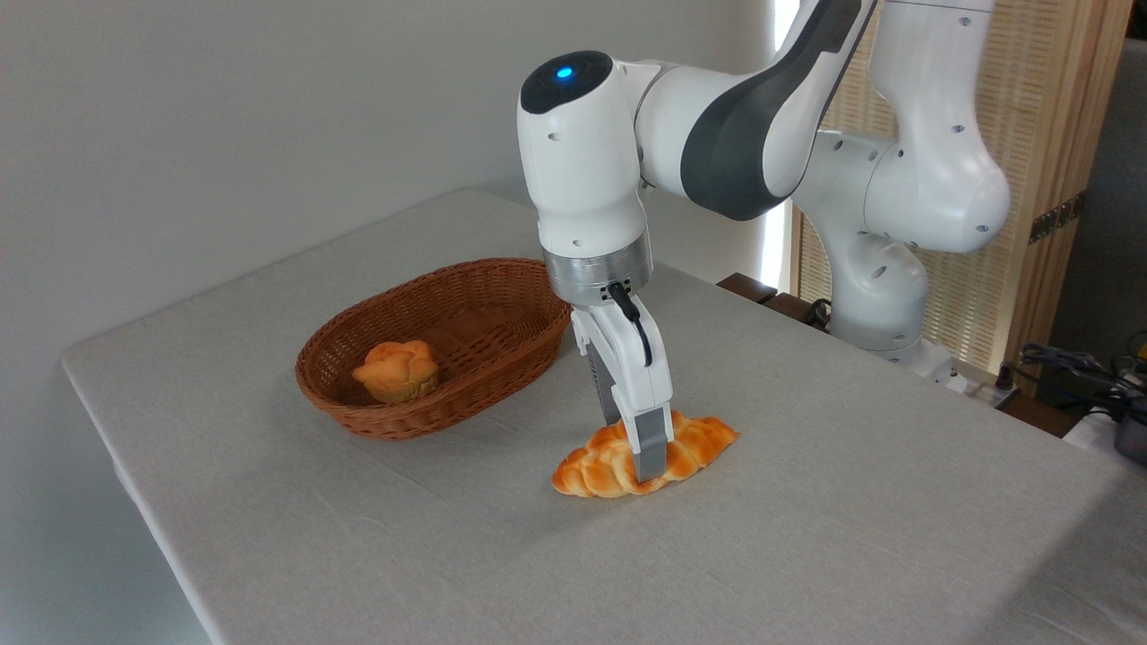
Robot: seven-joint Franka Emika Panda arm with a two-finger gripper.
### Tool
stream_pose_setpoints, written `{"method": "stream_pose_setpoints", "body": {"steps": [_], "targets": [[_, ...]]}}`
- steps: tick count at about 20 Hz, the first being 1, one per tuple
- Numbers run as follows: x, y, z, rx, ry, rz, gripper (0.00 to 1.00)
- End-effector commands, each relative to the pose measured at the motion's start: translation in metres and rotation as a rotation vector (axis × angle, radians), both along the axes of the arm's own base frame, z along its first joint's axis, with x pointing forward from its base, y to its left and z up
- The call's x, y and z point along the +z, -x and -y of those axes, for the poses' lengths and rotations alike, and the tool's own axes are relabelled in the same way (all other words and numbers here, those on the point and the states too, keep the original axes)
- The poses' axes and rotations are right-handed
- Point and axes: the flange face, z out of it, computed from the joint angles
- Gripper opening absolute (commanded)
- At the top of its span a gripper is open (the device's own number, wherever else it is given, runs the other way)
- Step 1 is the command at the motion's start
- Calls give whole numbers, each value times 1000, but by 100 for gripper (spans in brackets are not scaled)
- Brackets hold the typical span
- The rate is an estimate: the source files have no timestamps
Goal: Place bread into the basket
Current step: 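Close the gripper on the middle of the braided bread roll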
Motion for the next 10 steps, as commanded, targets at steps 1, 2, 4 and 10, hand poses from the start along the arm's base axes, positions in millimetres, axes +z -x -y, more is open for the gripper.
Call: {"method": "stream_pose_setpoints", "body": {"steps": [1, 2, 4, 10], "targets": [[-6, 1, -3, -16, 6, 9, 89], [-6, 1, -3, -16, 6, 9, 82], [-6, 1, -3, -6, 7, 7, 71], [-6, 3, -3, -8, 7, -5, 36]]}}
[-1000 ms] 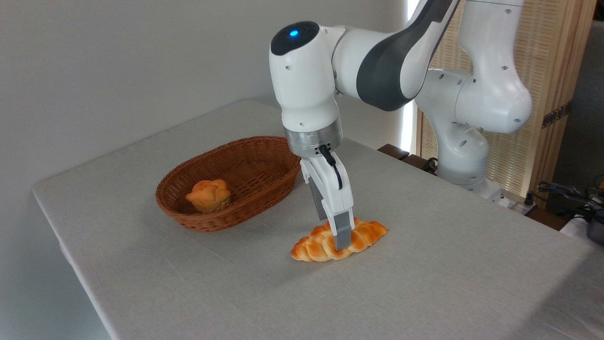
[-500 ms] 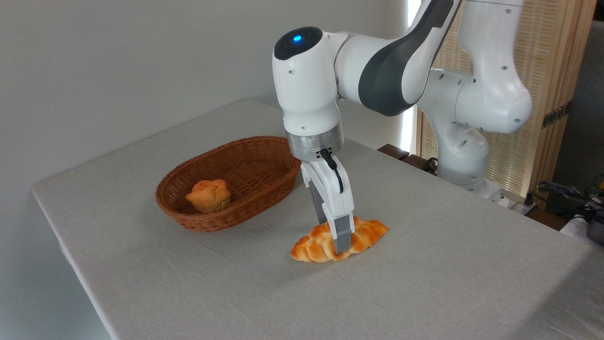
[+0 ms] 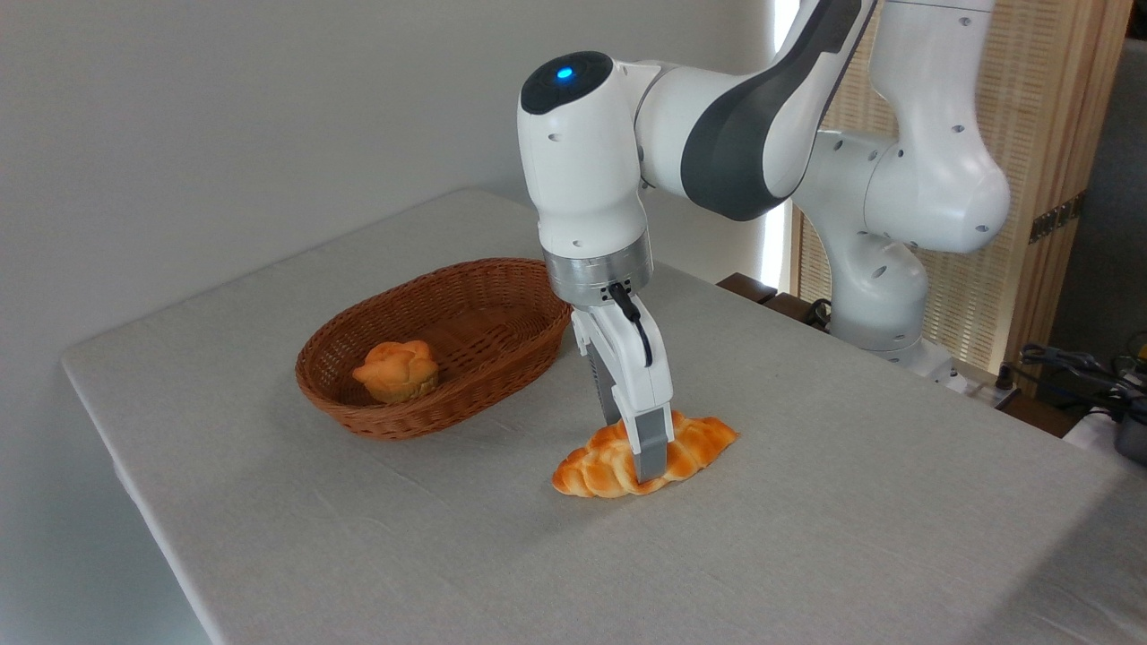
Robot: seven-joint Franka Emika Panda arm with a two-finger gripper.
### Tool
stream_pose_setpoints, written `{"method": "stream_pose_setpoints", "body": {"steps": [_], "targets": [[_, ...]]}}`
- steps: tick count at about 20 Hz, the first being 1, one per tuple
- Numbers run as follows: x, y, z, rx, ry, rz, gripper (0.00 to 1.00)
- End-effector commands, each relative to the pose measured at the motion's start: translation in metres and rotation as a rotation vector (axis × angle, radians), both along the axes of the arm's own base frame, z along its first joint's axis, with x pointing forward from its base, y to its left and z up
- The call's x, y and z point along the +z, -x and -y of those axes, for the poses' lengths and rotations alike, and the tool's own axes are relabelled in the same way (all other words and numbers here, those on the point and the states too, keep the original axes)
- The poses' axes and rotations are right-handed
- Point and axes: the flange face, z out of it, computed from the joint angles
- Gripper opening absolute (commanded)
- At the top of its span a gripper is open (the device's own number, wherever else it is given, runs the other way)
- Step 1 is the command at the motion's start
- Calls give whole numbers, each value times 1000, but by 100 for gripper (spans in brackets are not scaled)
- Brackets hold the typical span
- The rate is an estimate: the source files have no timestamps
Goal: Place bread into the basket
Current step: 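Close the gripper on the middle of the braided bread roll, then lift the braided roll and carry it over the wicker basket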
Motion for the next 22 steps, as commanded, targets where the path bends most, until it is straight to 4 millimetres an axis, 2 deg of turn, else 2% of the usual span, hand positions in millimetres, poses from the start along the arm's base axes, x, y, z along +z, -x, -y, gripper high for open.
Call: {"method": "stream_pose_setpoints", "body": {"steps": [1, 6, 8, 11, 14, 15, 17, 18, 19, 20, 22], "targets": [[-5, 2, -2, -5, 7, -6, 30], [-2, 3, -2, -1, 6, -2, 26], [-2, 4, -2, 2, 7, -17, 21], [1, 3, -2, 17, 6, -15, 20], [18, -4, -1, 61, 1, 7, 20], [36, -11, 1, 89, 0, 25, 21], [57, -18, 5, 110, 1, 47, 22], [81, -25, 8, 128, 0, 74, 22], [93, -28, 11, 134, 0, 86, 22], [113, -33, 17, 141, 2, 105, 23], [137, -36, 36, 145, 12, 127, 23]]}}
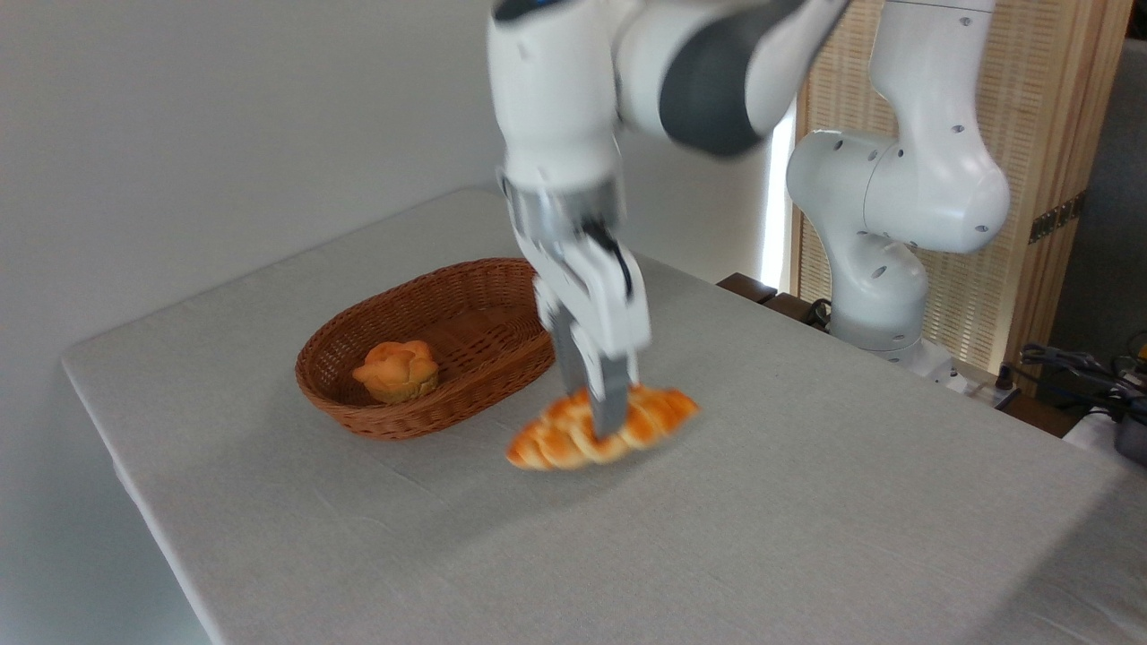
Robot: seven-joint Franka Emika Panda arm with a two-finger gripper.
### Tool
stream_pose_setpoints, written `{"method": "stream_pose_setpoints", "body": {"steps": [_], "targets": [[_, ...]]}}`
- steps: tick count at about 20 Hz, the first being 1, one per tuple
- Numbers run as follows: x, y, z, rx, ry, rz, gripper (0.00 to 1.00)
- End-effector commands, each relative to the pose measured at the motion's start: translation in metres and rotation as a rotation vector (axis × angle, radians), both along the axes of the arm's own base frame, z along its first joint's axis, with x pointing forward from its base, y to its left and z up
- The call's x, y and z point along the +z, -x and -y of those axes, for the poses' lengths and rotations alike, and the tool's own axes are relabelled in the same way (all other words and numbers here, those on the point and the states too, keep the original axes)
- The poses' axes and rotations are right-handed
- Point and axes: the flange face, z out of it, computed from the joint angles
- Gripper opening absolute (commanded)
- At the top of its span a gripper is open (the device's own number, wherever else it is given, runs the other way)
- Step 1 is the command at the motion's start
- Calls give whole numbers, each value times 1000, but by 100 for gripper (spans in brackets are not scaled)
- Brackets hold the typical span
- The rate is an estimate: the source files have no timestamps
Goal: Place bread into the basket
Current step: 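Lift the braided roll and carry it over the wicker basket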
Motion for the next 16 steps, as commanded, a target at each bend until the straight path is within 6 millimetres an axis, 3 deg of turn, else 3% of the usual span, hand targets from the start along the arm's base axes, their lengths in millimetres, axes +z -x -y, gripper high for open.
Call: {"method": "stream_pose_setpoints", "body": {"steps": [1, 3, 4, 5, 7, 8, 11, 12, 16], "targets": [[61, -9, 32, 36, 21, 43, 23], [70, -9, 63, 69, 37, 52, 27], [72, -7, 89, 90, 59, 49, 28], [69, -4, 112, 124, 71, 35, 28], [64, -1, 136, 148, 77, 23, 28], [55, 2, 162, 156, 78, 4, 29], [35, 7, 202, 155, 89, -41, 30], [24, 9, 218, 147, 96, -61, 34], [-4, 0, 249, 161, 148, -76, 57]]}}
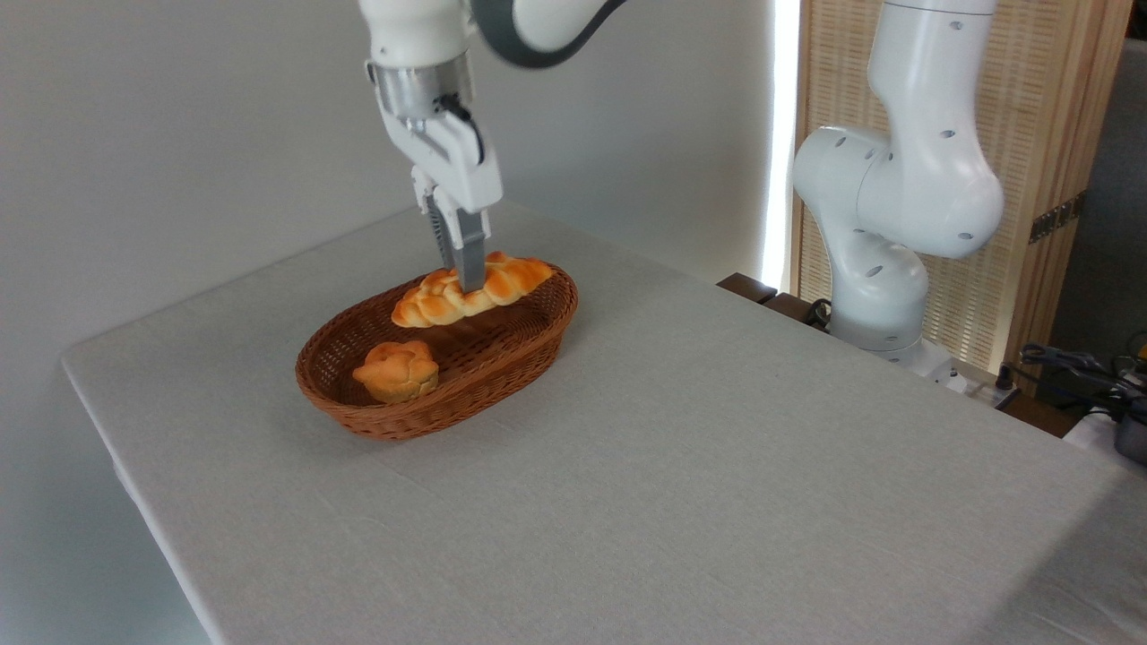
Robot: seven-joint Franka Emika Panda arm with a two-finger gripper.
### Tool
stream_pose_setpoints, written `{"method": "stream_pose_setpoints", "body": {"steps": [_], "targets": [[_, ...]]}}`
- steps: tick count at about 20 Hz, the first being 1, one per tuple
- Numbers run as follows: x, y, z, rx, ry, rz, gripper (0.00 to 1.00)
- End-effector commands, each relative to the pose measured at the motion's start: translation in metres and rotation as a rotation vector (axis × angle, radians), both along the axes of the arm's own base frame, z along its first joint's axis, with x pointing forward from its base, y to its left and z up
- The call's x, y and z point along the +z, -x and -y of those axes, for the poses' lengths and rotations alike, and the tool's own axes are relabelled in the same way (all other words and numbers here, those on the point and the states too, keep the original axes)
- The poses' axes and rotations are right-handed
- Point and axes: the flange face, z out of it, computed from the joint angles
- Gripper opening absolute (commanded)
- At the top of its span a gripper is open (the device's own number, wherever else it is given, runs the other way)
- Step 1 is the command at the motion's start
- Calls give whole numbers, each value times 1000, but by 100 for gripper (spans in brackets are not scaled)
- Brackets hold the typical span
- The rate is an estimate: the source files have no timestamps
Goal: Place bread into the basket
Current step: 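Lower the roll into the basket beside the bun and open the gripper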
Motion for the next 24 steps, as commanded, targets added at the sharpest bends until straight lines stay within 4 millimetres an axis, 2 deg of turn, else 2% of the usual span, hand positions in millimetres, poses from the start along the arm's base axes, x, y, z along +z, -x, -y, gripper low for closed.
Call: {"method": "stream_pose_setpoints", "body": {"steps": [1, 2, 3, 24], "targets": [[-25, -16, 25, 35, 58, -14, 65], [-32, -15, 30, 29, 51, -19, 92], [-33, -14, 31, 26, 47, -22, 100], [-26, -16, 18, 24, 37, -26, 100]]}}
